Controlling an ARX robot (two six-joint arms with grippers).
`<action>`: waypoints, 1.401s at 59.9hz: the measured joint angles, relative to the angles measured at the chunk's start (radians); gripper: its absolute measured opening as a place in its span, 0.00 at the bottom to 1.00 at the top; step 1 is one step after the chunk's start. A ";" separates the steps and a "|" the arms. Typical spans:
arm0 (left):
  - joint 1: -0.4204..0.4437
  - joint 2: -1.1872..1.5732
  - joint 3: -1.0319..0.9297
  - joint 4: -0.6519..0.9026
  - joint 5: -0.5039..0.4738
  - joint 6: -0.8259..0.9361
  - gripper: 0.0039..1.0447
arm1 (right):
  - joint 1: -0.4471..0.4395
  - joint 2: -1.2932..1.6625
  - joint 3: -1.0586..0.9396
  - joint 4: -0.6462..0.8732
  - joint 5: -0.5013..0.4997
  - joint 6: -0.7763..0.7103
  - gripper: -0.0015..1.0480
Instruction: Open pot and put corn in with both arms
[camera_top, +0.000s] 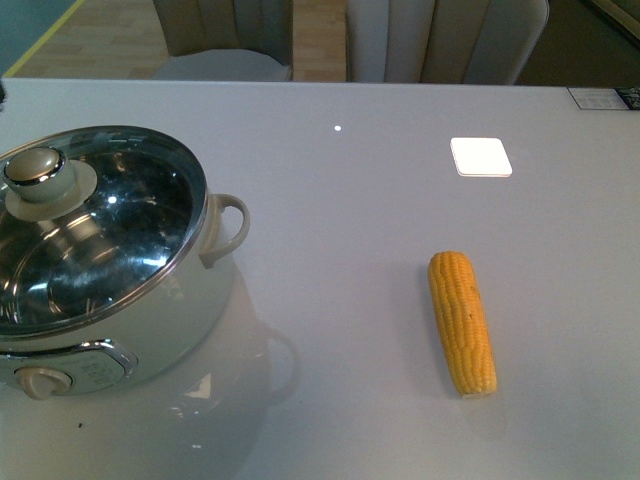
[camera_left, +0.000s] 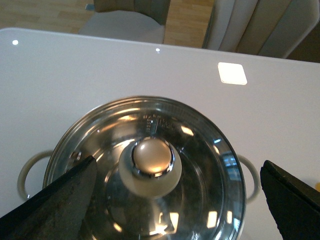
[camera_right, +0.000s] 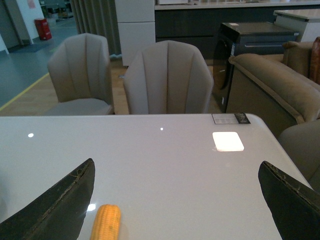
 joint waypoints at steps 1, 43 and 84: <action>-0.002 0.034 0.008 0.029 -0.004 0.006 0.94 | 0.000 0.000 0.000 0.000 0.000 0.000 0.92; -0.005 0.574 0.139 0.342 -0.080 0.087 0.94 | 0.000 0.000 0.000 0.000 0.000 0.000 0.92; -0.014 0.608 0.143 0.372 -0.119 0.077 0.43 | 0.000 0.000 0.000 0.000 0.000 0.000 0.92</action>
